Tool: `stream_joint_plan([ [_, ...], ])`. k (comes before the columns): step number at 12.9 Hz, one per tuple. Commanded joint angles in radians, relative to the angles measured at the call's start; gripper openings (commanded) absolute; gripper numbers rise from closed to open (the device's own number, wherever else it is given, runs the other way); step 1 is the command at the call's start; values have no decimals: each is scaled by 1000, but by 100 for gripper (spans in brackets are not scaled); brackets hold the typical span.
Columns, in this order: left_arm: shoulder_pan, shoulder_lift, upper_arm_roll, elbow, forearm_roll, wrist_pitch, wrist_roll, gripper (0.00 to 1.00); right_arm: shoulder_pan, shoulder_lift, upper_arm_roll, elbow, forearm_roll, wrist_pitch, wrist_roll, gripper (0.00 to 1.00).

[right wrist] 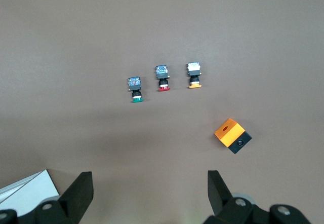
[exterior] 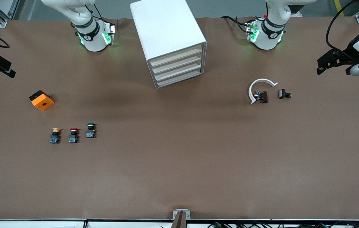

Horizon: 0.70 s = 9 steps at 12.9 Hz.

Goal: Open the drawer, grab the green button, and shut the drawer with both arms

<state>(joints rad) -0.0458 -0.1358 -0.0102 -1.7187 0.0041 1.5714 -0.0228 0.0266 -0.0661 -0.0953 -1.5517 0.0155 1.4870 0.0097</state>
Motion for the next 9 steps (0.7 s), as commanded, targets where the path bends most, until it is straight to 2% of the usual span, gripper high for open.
stream_joint_plan([
  [1,7,2,3,21,-18,-17,-9,100,-5,-9,8,9,-14,-1,-8,100],
  [9,3,16,-5,30,25,-17,-5,100,-8,-9,8,10,-14,1,-8,100],
])
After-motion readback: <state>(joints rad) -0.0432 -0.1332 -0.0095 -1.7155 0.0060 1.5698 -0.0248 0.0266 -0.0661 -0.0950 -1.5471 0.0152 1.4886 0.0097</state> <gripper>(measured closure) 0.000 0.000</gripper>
